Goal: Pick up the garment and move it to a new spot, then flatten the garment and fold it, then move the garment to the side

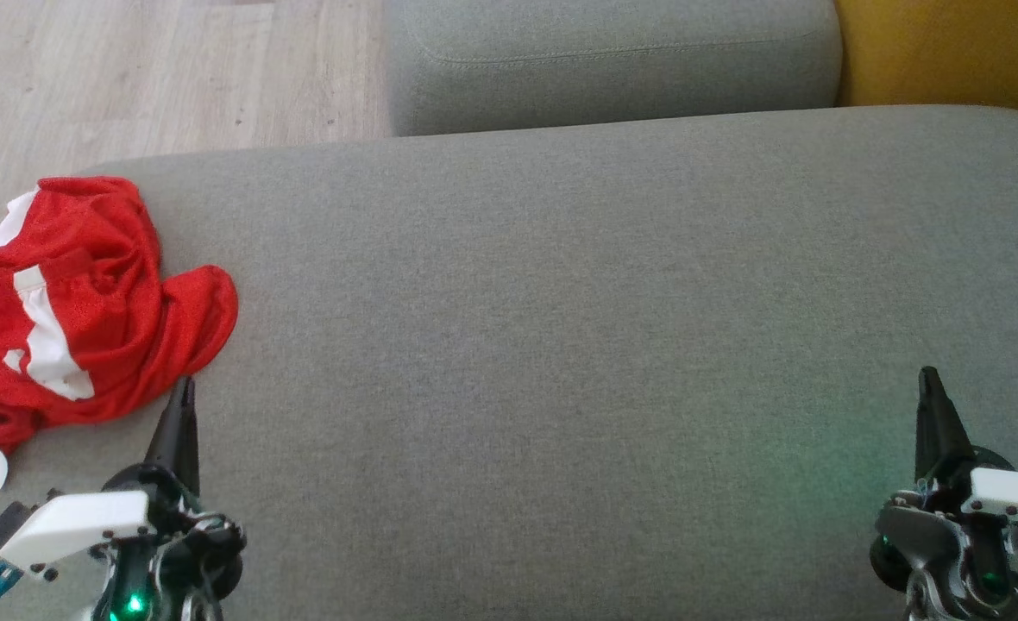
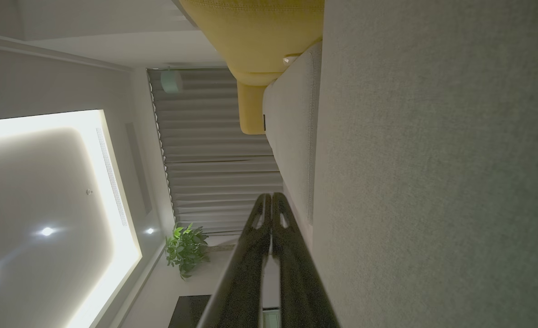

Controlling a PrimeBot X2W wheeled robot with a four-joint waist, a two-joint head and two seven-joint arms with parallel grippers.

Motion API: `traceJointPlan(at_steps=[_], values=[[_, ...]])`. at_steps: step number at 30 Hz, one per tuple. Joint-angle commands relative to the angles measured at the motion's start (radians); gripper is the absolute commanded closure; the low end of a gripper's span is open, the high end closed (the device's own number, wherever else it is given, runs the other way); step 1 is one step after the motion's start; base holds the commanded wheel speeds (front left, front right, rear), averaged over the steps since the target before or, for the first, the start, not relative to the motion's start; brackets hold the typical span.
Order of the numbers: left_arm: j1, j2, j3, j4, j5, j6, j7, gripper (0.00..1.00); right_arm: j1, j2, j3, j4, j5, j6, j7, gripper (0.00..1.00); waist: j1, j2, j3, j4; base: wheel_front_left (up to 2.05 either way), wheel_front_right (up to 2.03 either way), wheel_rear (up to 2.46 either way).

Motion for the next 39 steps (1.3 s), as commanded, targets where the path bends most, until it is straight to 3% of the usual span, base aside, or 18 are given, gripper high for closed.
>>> traceJointPlan(at_steps=[1,34,35,39], values=[[-0.056,0.008,0.035,-0.026,0.012,-0.007,0.007,1.0,-0.055,-0.005,0.021,-0.037,-0.003,0.007,0.006,1.0,0.0,0.0,0.0,0.0,0.0,0.0,0.0],[-0.056,0.008,0.035,-0.026,0.012,-0.007,0.007,1.0,-0.055,-0.005,0.021,-0.037,-0.003,0.007,0.006,1.0,0.0,0.0,0.0,0.0,0.0,0.0,0.0],[0.0,0.0,0.0,0.001,0.0,0.0,0.0,0.0,0.0,0.0,0.0,0.001,0.0,0.0,0.0,0.0,0.0,0.0,0.0,0.0,0.0,0.0,0.0],[0.023,-0.005,-0.003,0.041,-0.001,0.001,-0.002,0.0,0.019,0.003,0.002,0.041,0.0,-0.001,0.0,0.0,0.0,0.0,0.0,0.0,0.0,0.0,0.0]])
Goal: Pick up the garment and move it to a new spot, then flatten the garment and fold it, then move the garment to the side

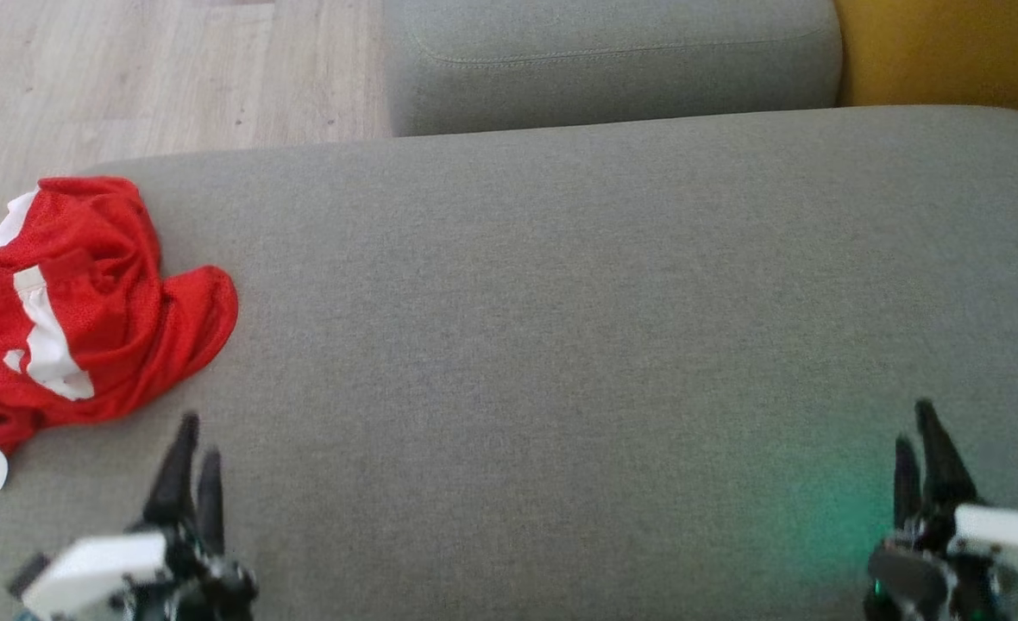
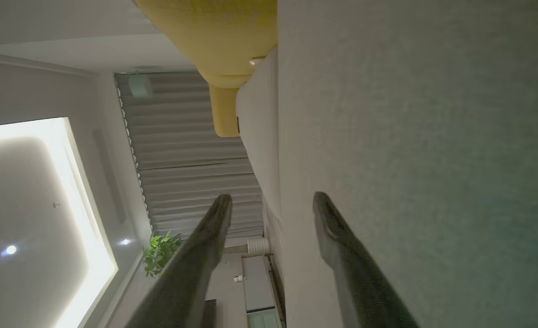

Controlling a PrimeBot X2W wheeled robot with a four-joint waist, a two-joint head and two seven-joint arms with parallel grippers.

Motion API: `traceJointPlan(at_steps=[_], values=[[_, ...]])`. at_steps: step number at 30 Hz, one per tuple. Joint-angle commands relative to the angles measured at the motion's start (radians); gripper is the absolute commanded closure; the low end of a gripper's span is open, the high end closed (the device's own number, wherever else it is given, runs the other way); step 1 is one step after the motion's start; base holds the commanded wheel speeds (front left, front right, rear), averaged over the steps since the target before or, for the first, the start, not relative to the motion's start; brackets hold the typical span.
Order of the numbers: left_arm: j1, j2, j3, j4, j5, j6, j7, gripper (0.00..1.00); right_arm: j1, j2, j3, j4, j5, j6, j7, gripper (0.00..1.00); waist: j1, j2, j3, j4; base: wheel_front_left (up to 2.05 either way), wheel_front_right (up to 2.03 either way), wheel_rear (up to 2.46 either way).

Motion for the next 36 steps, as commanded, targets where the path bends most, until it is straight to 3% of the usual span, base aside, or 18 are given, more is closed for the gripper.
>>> traceJointPlan(at_steps=[1,16,36], values=[[-0.001,0.0,0.0,-0.002,0.0,0.0,-0.001,0.0,-0.001,0.0,0.001,-0.002,0.0,0.0,-0.001,0.0,0.0,0.0,0.0,0.0,0.0,0.0,0.0],[0.025,0.001,-0.008,-0.03,0.069,-0.001,-0.043,0.0,-0.007,-0.001,0.059,0.011,-0.062,0.001,-0.044,0.0,0.0,0.0,-0.008,-0.007,0.0,0.0,0.0],[0.057,0.004,-0.022,-0.141,0.433,0.015,-0.105,0.0,-0.008,-0.002,0.16,-0.043,-0.425,0.002,-0.106,0.0,0.0,0.0,-0.018,-0.017,0.0,0.0,0.0]])
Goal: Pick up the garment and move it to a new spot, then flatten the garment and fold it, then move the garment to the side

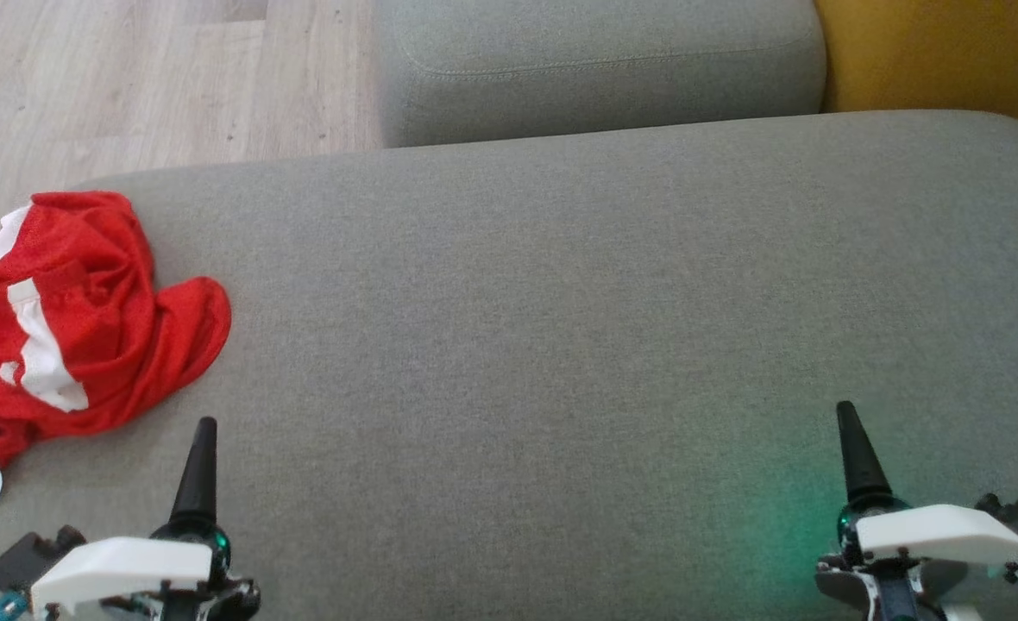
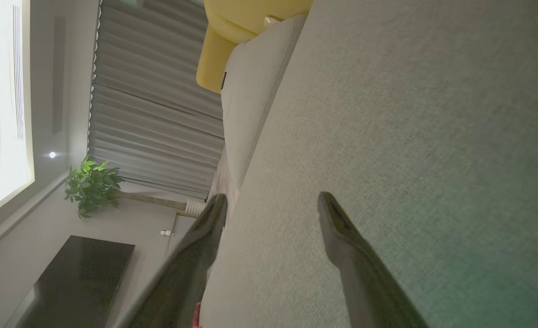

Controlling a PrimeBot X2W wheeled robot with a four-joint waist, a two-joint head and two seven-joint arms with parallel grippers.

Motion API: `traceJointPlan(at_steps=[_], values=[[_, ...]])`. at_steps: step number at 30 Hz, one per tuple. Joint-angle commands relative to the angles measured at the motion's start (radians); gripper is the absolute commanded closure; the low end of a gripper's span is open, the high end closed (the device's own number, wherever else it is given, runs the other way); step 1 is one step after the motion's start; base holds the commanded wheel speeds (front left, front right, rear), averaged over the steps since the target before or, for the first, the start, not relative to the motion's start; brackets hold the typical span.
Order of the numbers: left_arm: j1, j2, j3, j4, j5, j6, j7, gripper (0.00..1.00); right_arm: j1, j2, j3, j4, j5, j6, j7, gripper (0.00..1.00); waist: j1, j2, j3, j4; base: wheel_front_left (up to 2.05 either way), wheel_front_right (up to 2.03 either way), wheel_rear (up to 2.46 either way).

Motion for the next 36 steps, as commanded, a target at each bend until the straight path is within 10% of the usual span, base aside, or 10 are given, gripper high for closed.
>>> traceJointPlan(at_steps=[1,36], values=[[-0.021,0.011,0.007,-0.049,0.051,0.007,-0.012,0.0,-0.042,-0.004,0.022,-0.042,-0.042,0.002,-0.017,0.0,0.0,0.0,-0.001,-0.001,0.0,0.0,0.0],[0.025,0.043,-0.075,-0.15,0.523,0.127,-0.111,0.0,-0.053,-0.007,0.189,-0.104,-0.44,0.005,-0.118,0.0,0.0,0.0,-0.019,-0.012,0.0,0.0,0.0]])
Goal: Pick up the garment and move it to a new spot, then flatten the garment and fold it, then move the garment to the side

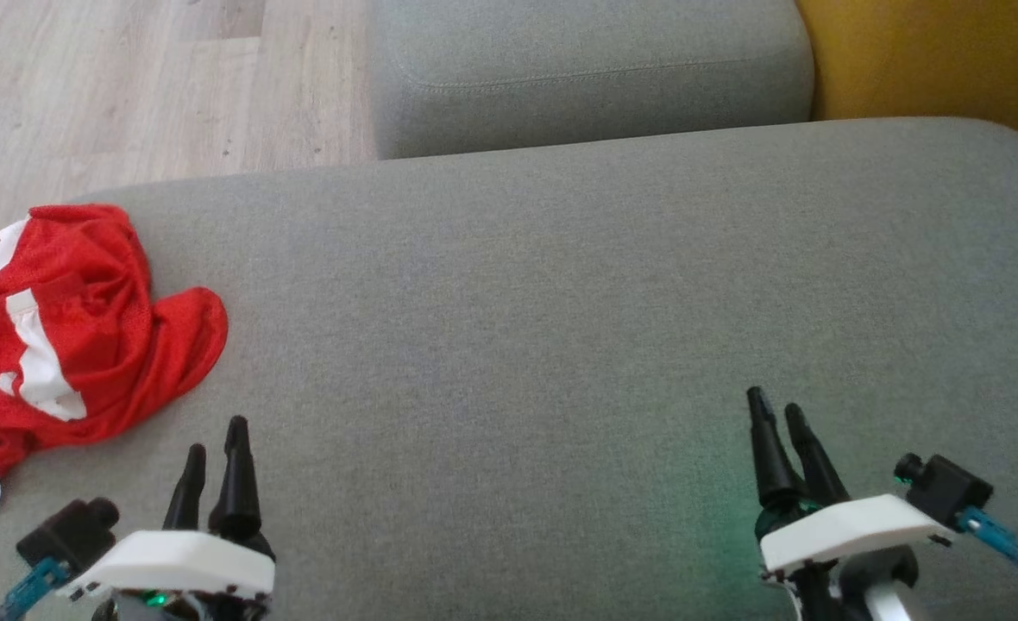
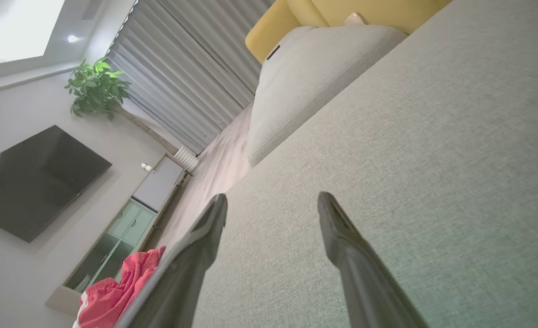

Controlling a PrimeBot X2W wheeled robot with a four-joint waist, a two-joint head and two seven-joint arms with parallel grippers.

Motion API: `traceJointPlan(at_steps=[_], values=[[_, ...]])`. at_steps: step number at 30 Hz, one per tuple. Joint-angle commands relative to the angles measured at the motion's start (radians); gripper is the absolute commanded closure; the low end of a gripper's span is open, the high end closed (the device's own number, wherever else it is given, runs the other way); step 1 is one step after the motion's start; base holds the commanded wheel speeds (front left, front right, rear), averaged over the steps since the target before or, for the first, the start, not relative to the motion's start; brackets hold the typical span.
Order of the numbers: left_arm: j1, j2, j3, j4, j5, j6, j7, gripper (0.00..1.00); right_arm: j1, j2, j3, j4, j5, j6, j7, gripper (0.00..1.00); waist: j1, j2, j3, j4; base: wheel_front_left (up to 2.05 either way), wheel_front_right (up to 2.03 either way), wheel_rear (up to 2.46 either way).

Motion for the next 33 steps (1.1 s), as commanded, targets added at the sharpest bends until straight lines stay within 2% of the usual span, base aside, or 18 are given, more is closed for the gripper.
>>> traceJointPlan(at_steps=[1,17,33], values=[[-0.014,0.017,0.012,-0.047,0.037,0.007,-0.013,0.0,-0.053,-0.006,0.027,-0.041,-0.035,0.004,-0.016,0.0,0.0,-0.0001,-0.002,0.0,0.0,0.0,0.0],[0.011,0.033,-0.01,-0.075,0.23,0.043,-0.057,0.0,-0.055,-0.007,0.081,-0.039,-0.245,0.005,-0.061,0.0,0.0,-0.0001,-0.019,-0.001,0.0,0.0,0.0],[0.033,0.053,-0.028,-0.125,0.428,0.07,-0.104,0.0,-0.052,-0.008,0.066,-0.042,-0.466,0.006,-0.108,0.0,0.0,-0.0001,-0.028,-0.01,0.0,0.0,0.0]])
